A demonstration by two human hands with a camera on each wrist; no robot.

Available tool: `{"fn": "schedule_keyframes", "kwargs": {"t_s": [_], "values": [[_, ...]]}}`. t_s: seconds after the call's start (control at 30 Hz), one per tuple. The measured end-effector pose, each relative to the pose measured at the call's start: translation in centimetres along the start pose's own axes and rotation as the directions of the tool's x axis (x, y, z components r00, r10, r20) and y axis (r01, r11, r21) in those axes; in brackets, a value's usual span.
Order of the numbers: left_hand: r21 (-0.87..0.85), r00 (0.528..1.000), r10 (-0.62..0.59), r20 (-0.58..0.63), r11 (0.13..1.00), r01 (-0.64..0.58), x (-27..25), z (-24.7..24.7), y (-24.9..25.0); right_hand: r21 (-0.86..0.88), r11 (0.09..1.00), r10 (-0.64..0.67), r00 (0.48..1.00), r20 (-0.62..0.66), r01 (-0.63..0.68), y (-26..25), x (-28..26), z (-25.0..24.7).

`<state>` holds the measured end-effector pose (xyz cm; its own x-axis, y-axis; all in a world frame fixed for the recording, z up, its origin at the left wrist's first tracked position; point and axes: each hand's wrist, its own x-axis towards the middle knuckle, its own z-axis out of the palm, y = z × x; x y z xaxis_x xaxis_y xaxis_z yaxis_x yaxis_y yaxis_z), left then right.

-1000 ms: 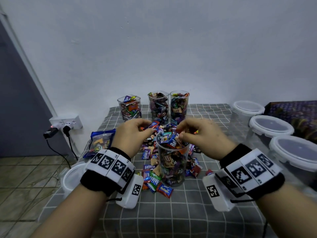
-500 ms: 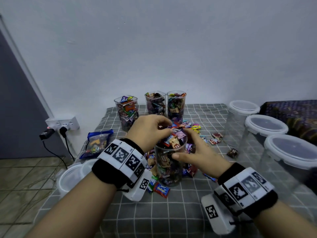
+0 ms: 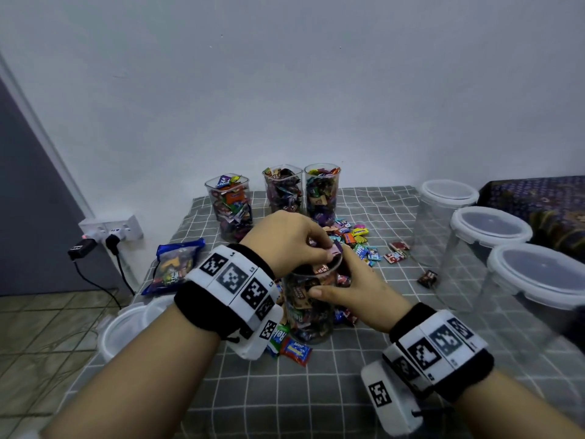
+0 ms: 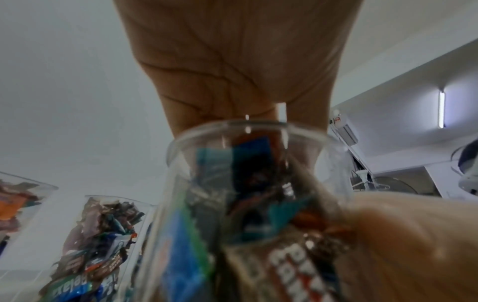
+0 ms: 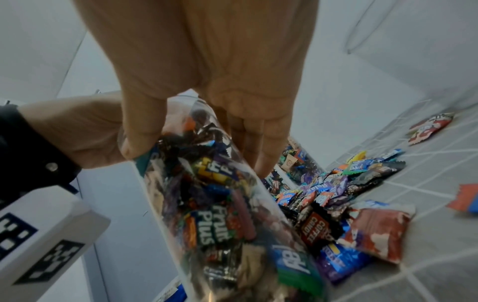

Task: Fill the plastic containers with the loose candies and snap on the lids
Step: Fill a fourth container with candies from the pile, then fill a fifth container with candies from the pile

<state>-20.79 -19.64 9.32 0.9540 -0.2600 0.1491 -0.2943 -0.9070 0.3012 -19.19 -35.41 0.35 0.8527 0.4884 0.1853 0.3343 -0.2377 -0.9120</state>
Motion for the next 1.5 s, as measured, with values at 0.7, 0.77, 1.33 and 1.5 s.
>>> {"fn": "schedule_keyframes", "kwargs": {"t_s": [0.7, 0.77, 1.33, 1.5], "values": [[-0.544, 0.965, -0.249, -0.085, 0.823, 0.165, -3.1, 2.8, -2.9, -0.037, 0.998, -0.044, 0.997, -0.071, 0.042, -0.1, -1.3, 0.9], [-0.604, 0.968, -0.249, -0.011, 0.774, 0.192, -3.4, 3.7, -3.0, -0.146, 0.989, -0.035, 0.996, -0.087, 0.022, -0.1, -1.7, 0.8], [-0.73, 0.964, -0.262, -0.038, 0.666, 0.152, -3.6, 5.6, -3.3, -0.81, 0.469, 0.384, 0.907, -0.172, -0.352, 5.8, -6.5, -0.5], [-0.726, 0.955, -0.286, -0.079, 0.673, 0.141, -3.2, 5.6, -3.2, -0.804, 0.476, 0.384, 0.907, -0.175, -0.357, 6.4, -6.5, -0.5]]}}
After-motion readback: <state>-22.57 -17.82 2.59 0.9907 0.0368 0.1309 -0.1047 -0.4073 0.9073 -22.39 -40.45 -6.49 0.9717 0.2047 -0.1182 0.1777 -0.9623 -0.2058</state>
